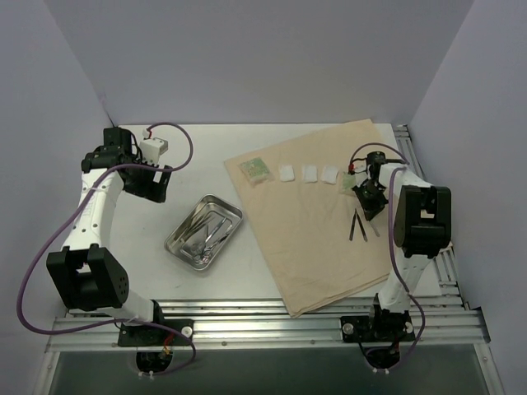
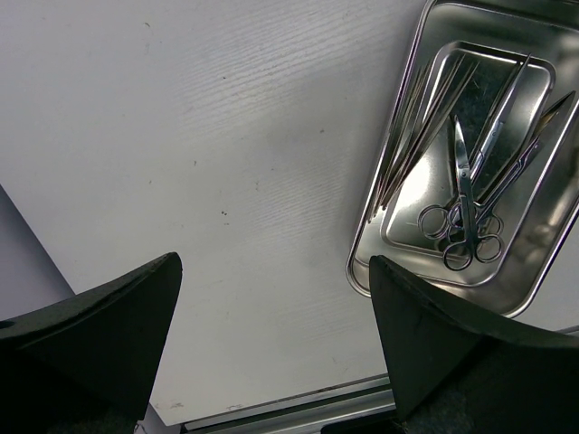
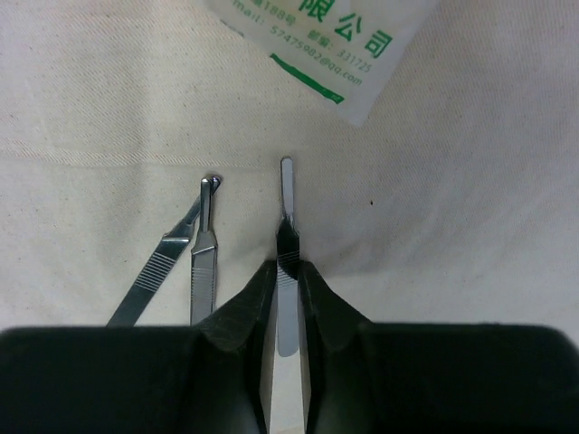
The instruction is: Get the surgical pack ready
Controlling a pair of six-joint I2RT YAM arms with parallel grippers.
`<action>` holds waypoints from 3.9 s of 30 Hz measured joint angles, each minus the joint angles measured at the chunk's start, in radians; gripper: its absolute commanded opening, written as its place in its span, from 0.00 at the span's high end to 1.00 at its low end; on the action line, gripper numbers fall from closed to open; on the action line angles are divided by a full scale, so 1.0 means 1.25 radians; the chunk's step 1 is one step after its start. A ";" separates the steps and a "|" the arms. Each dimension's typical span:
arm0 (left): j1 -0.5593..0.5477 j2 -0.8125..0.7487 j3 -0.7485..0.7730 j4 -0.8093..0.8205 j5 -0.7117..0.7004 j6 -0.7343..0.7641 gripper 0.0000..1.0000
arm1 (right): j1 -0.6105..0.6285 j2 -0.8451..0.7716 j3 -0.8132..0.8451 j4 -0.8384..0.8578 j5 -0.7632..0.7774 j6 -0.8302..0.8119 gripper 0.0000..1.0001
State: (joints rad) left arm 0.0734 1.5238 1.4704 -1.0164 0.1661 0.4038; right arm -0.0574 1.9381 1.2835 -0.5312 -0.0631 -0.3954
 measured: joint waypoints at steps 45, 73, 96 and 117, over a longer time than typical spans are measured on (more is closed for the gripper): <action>0.000 -0.009 -0.014 0.015 -0.014 -0.002 0.06 | 0.459 -0.608 -0.261 0.457 -0.069 0.573 1.00; 0.001 -0.066 -0.125 0.045 -0.049 -0.006 0.06 | 0.867 0.134 -0.095 1.061 0.153 1.306 1.00; 0.003 -0.066 -0.125 0.056 -0.052 0.000 0.06 | 0.896 0.162 -0.046 0.960 0.159 1.367 1.00; 0.005 -0.066 -0.125 0.056 -0.052 0.000 0.06 | 0.895 0.158 0.003 0.831 0.194 1.297 0.83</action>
State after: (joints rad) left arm 0.0803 1.4410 1.3148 -0.9459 0.1009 0.4042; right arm 1.0611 2.1353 1.2877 0.5072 0.1795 1.2259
